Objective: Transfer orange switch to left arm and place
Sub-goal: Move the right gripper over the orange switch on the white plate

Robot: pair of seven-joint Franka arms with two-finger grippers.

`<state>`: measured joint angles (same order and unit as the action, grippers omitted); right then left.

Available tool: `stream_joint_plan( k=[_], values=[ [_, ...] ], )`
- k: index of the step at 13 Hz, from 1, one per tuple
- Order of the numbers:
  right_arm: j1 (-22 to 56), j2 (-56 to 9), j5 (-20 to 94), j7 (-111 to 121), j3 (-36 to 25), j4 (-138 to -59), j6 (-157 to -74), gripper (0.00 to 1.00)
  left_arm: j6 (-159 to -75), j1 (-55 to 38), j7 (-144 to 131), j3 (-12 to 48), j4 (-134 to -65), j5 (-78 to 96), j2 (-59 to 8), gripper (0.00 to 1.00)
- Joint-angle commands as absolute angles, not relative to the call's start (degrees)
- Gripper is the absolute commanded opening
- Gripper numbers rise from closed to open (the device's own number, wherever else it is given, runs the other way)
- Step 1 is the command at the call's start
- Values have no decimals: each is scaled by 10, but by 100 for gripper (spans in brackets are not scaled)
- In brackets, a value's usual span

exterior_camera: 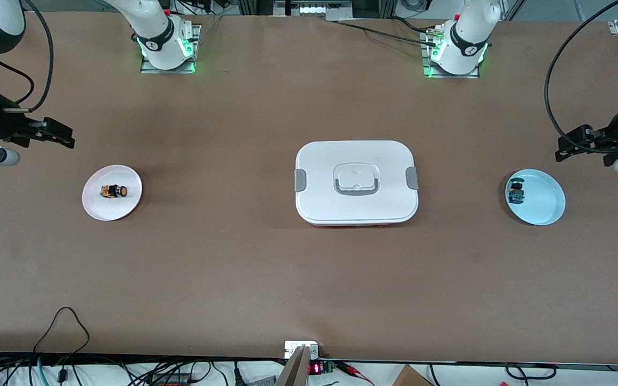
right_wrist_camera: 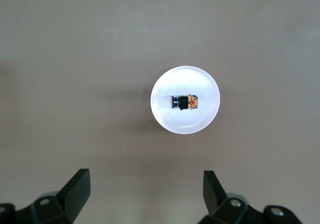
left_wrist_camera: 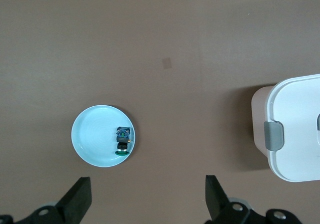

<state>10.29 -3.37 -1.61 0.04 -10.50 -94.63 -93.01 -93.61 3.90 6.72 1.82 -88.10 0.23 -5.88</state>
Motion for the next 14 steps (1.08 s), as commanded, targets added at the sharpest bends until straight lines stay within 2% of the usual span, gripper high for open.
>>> stream_joint_plan(
  k=[1, 14],
  values=[
    [103, -10, -8, -10, -103, -970, -927, 100, -925, 44, 62, 18, -867, 9, -65, 100],
    [95, -46, -6, 1, -107, -961, -940, 100, -925, 45, 62, 18, -867, 9, -66, 100]
  ],
)
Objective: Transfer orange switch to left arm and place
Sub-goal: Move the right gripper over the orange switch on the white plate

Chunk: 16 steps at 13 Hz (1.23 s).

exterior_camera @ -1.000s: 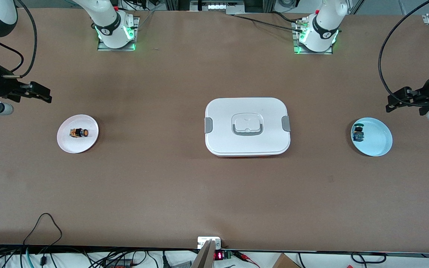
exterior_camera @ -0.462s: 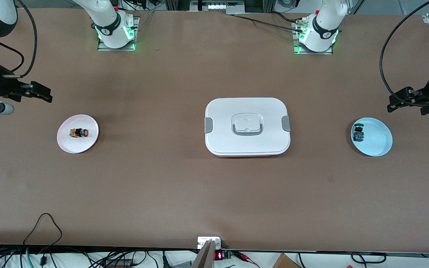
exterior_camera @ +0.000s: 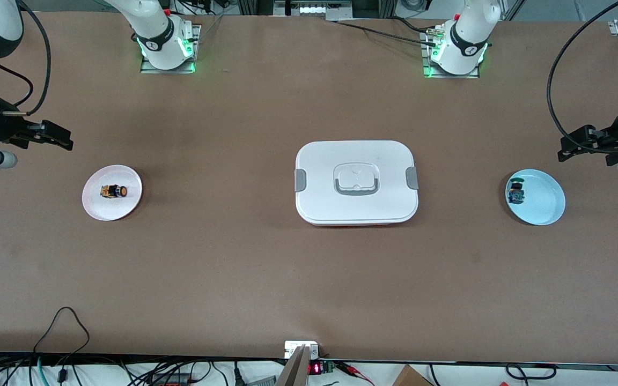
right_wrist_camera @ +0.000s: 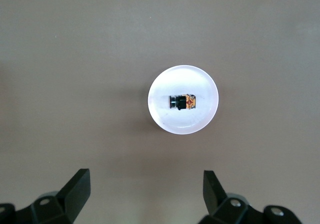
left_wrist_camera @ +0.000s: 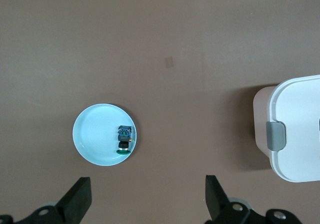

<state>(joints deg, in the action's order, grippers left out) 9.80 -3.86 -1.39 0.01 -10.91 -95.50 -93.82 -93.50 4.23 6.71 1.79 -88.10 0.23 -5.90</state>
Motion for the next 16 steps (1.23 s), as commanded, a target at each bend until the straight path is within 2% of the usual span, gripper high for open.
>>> stream_joint_plan(
  k=[1, 4, 12, 16],
  values=[
    [93, -52, -5, 2, -107, -961, -941, 100, -925, 45, 62, 18, -867, 9, -65, 100],
    [93, -75, -5, -4, -108, -962, -947, 100, -925, 45, 62, 19, -867, 9, -66, 100],
    [89, -149, -17, 2, -108, -977, -1030, 100, -925, 52, 63, 19, -868, 9, -66, 100],
    [53, -166, -18, 3, -107, -1042, -1112, 100, -913, 52, 63, 19, -868, 10, -66, 100]
  ],
)
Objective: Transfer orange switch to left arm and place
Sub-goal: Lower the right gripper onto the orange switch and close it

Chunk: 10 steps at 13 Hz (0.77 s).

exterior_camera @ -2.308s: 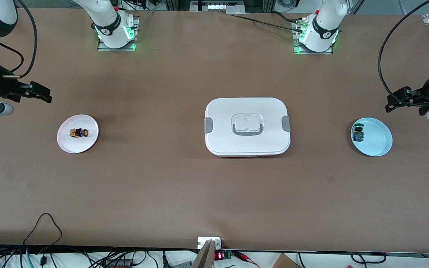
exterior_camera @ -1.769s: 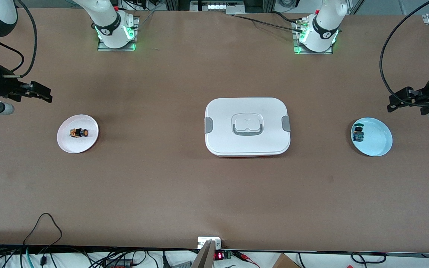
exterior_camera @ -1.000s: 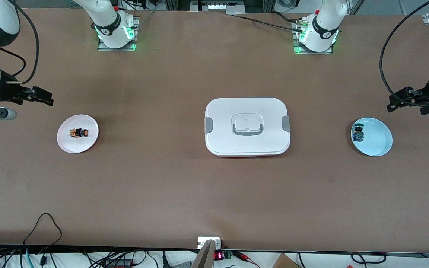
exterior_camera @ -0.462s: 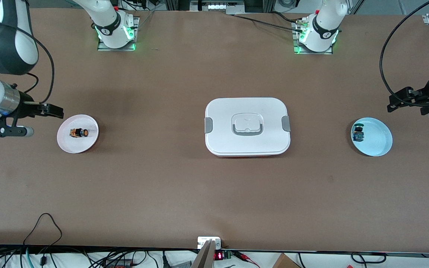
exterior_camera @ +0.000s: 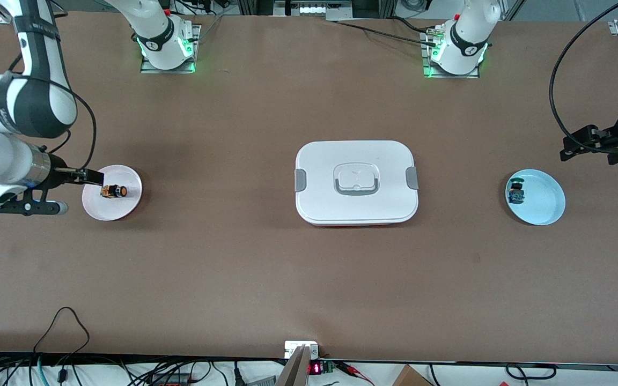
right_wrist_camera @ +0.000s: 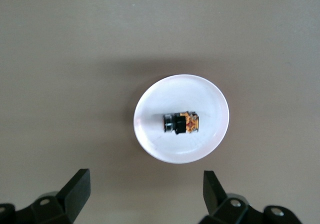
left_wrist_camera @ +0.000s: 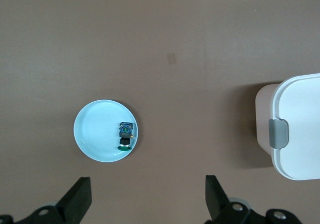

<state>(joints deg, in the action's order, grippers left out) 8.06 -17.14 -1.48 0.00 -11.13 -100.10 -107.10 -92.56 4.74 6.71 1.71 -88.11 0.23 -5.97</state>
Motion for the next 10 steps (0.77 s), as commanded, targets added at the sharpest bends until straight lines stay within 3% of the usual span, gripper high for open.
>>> stream_joint_plan(
  k=[1, 5, 10],
  values=[
    [46, -166, -17, 9, -106, -1059, -1127, 100, -913, 52, 64, 19, -868, 10, -66, 100],
    [46, -167, -17, 11, -106, -1078, -1146, 100, -913, 52, 63, 19, -867, 10, -66, 100],
    [40, -161, -17, 49, -106, -1177, -1257, 100, -913, 51, 64, 19, -868, 10, -66, 100]
  ],
)
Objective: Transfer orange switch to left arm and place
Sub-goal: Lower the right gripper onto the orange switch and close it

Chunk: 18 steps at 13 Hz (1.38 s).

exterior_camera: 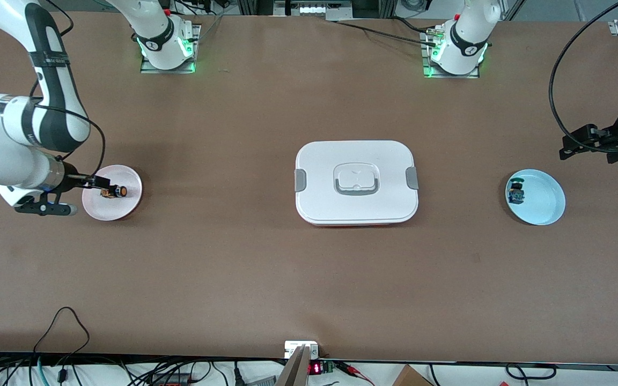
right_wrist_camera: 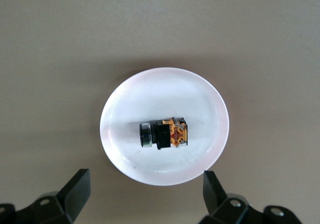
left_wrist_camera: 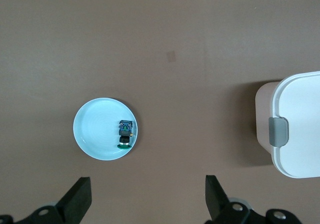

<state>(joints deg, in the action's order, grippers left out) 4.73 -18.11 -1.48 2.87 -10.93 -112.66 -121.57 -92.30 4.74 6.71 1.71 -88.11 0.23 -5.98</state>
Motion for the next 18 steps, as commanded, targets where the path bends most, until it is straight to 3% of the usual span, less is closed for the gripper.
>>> stream_joint_plan(
  k=[1, 8, 18],
  values=[
    [40, -162, -17, 50, -106, -1189, -1268, 100, -913, 52, 64, 19, -868, 10, -66, 100],
    [38, -168, -14, 104, -106, -1253, -1377, 100, -912, 51, 64, 20, -868, 10, -66, 100],
    [18, -214, -6, 118, -105, -1250, -1444, 100, -912, 51, 65, 20, -869, 9, -66, 100]
  ],
)
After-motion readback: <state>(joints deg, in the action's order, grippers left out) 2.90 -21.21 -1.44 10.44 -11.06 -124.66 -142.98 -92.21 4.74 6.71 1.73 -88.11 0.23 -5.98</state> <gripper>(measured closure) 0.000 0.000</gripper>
